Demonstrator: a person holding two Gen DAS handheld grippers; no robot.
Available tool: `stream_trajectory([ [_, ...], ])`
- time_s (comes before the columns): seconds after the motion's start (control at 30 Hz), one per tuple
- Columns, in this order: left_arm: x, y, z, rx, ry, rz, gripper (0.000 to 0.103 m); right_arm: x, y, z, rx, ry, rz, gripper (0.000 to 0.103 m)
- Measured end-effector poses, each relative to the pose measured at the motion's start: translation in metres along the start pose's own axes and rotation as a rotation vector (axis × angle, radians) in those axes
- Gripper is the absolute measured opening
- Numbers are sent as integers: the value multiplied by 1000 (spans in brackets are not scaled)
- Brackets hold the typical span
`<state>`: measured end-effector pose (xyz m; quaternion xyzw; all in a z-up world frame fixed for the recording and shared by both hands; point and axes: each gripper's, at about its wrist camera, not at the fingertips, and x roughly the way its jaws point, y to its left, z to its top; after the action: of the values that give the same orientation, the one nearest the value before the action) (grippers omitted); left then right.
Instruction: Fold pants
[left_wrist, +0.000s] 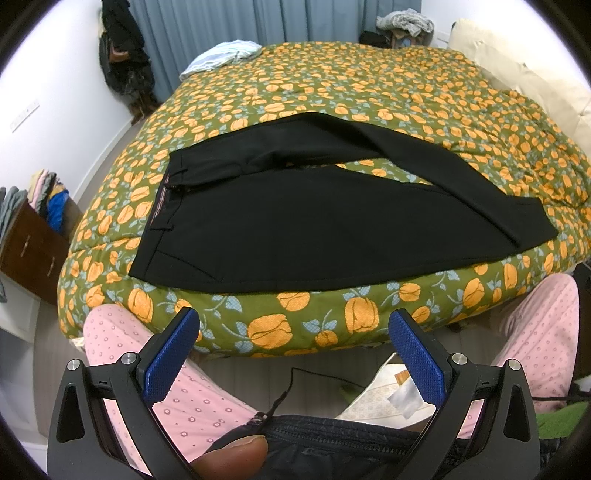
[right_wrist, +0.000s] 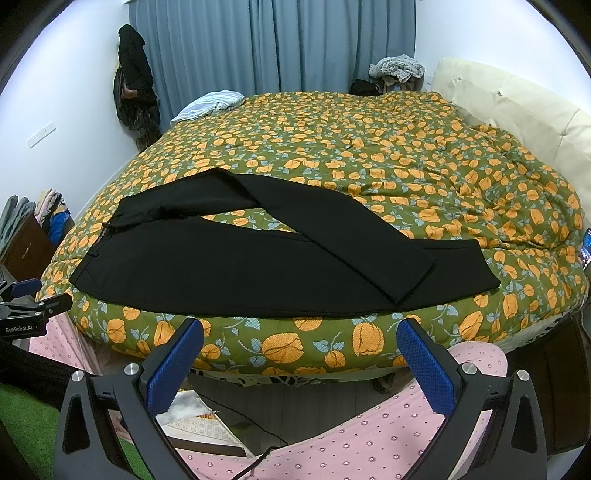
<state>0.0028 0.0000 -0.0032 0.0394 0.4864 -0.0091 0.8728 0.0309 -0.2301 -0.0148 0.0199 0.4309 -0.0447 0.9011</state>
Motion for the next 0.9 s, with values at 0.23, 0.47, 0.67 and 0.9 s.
stream_trajectory([
  [0.23, 0, 0, 0, 0, 1, 0, 102, 1, 1, 1, -1, 2, 0, 103],
  [0.47, 0, 0, 0, 1, 1, 1, 102, 3, 3, 0, -8, 10, 3, 103],
  [0.67, 1, -1, -1, 1, 0, 1, 102, 3, 4, 1, -9, 12, 3, 103],
  [0.9, 1, -1, 0, 1, 2, 1, 102, 3, 5, 1, -9, 12, 2, 103],
])
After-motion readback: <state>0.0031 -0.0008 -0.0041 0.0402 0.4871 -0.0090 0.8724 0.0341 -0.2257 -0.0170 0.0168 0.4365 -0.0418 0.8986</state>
